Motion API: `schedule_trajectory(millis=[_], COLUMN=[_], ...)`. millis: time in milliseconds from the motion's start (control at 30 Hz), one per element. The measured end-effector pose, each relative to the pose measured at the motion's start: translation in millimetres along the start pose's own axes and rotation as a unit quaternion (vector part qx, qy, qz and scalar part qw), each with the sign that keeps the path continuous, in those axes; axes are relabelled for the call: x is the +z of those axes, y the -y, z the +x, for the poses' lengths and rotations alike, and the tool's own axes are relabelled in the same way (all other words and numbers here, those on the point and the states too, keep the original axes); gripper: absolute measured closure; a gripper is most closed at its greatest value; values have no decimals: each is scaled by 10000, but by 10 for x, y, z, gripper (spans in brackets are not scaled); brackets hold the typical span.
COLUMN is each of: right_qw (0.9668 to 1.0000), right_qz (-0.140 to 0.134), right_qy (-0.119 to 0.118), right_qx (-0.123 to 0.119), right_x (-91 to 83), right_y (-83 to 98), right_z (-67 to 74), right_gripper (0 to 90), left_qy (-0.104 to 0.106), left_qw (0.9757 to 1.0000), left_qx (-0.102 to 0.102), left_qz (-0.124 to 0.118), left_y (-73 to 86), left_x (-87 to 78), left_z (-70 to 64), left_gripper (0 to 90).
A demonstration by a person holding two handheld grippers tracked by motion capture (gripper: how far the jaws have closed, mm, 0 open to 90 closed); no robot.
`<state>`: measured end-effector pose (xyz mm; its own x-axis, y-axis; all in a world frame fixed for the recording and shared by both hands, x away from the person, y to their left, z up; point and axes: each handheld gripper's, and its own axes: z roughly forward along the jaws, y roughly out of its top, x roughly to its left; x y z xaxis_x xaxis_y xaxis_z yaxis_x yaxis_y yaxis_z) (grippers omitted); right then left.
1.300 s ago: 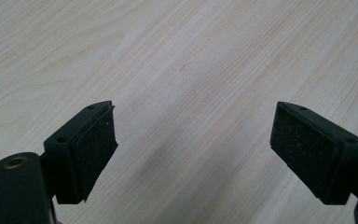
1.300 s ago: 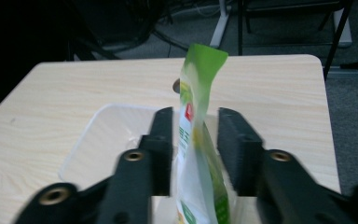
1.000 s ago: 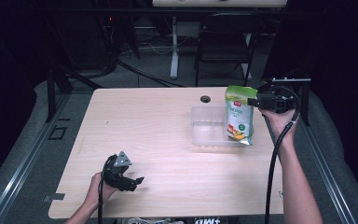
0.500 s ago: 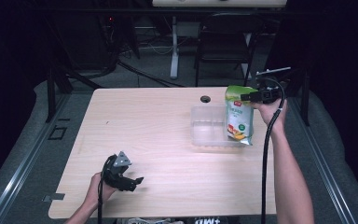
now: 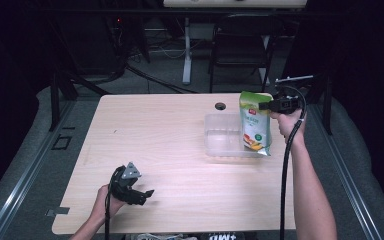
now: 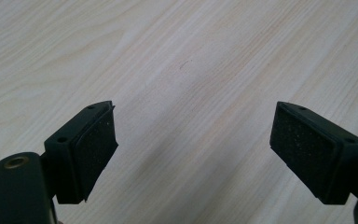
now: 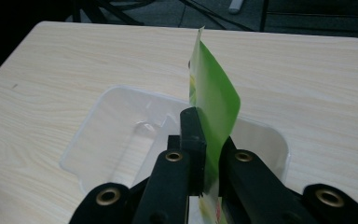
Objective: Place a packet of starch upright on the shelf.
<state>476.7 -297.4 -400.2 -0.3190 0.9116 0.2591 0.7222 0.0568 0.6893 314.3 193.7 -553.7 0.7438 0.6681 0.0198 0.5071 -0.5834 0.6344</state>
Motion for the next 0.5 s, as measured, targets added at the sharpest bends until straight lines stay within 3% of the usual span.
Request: schedule_trajectory(millis=[100,333,500], right_qw=[9999,9984,9969], right_qz=[-95,-412,-674], right_qy=[14,-225,-275], right_qx=[49,302,311], right_x=[-36,-174,-325], right_y=[34,143,198], right_z=[24,52,106], right_gripper=[900,900,900], left_qy=[14,3,33], left_qw=[10000,10000,10000], left_qx=[21,-5,-5], left_qz=[14,2,16], left_y=[-2,1,1], left_x=[5,2,0], left_z=[-5,-1,5], left_gripper=[141,141,141])
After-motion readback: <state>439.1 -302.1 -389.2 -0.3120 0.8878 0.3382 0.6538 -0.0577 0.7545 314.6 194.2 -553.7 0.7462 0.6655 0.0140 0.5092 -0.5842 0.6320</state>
